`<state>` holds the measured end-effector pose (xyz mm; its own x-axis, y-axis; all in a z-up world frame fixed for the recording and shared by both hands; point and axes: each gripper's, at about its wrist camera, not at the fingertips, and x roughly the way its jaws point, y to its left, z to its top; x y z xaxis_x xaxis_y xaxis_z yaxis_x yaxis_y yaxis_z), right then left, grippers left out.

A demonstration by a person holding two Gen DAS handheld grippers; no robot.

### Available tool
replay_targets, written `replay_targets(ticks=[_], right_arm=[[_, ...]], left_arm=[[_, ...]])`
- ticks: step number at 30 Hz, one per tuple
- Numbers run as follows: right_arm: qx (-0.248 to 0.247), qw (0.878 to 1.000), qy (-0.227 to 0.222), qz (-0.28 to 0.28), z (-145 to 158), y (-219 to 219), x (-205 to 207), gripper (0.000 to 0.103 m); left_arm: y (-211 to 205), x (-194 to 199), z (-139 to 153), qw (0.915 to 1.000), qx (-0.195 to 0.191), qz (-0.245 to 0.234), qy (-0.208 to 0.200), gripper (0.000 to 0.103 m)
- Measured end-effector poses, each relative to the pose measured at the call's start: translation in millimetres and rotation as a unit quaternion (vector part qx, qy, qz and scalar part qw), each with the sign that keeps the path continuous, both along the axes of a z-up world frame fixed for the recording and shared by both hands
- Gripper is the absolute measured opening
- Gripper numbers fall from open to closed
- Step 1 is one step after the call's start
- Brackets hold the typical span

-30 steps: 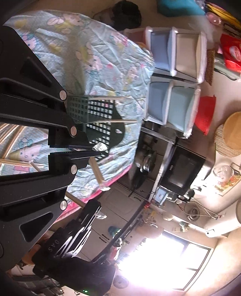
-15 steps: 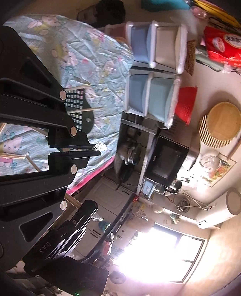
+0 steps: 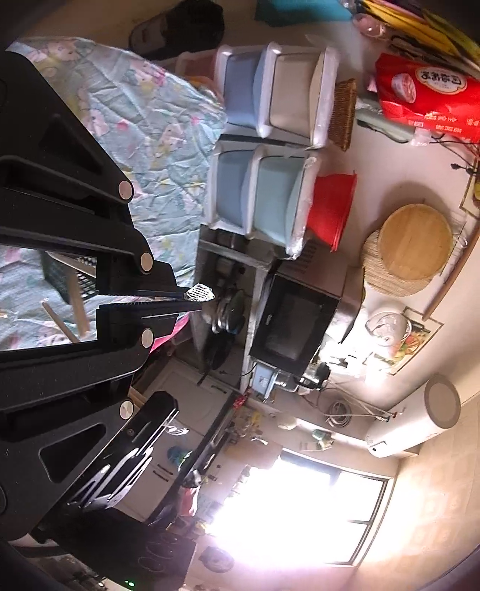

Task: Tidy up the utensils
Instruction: 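Lift both held chopsticks upright and carry them over the green caddy, then lower the chopsticks into the caddy and open both grippers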

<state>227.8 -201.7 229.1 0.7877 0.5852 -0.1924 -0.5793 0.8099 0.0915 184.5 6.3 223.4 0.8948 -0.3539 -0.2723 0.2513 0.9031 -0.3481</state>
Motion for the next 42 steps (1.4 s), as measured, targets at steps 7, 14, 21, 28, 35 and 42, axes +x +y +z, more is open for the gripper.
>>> replay_targets(ticks=[7,14,21,28,35,42], right_arm=[[0.012,1.0,-0.01,-0.012,1,-1,20,0.009],[0.024,0.999,-0.003,-0.02,-8,-4,41,0.009],[0.015,0.999,0.005,-0.035,-27,1,56,0.009],[0.003,0.999,0.01,-0.048,-48,4,67,0.009],[-0.006,0.998,0.004,-0.063,-62,4,70,0.009],[-0.019,0.997,0.0,-0.073,-74,7,72,0.009]], left_arm=[[3,21,5,0.9998,0.004,0.02,-0.006,0.001],[5,40,-9,0.9997,-0.008,0.024,-0.005,0.001],[0,55,-32,0.9995,-0.002,0.03,0.01,0.001],[-11,57,-50,0.9995,0.015,0.025,0.016,0.001],[-22,56,-63,0.9993,0.028,0.017,0.018,0.001],[-26,57,-77,0.9991,0.03,0.013,0.028,0.001]])
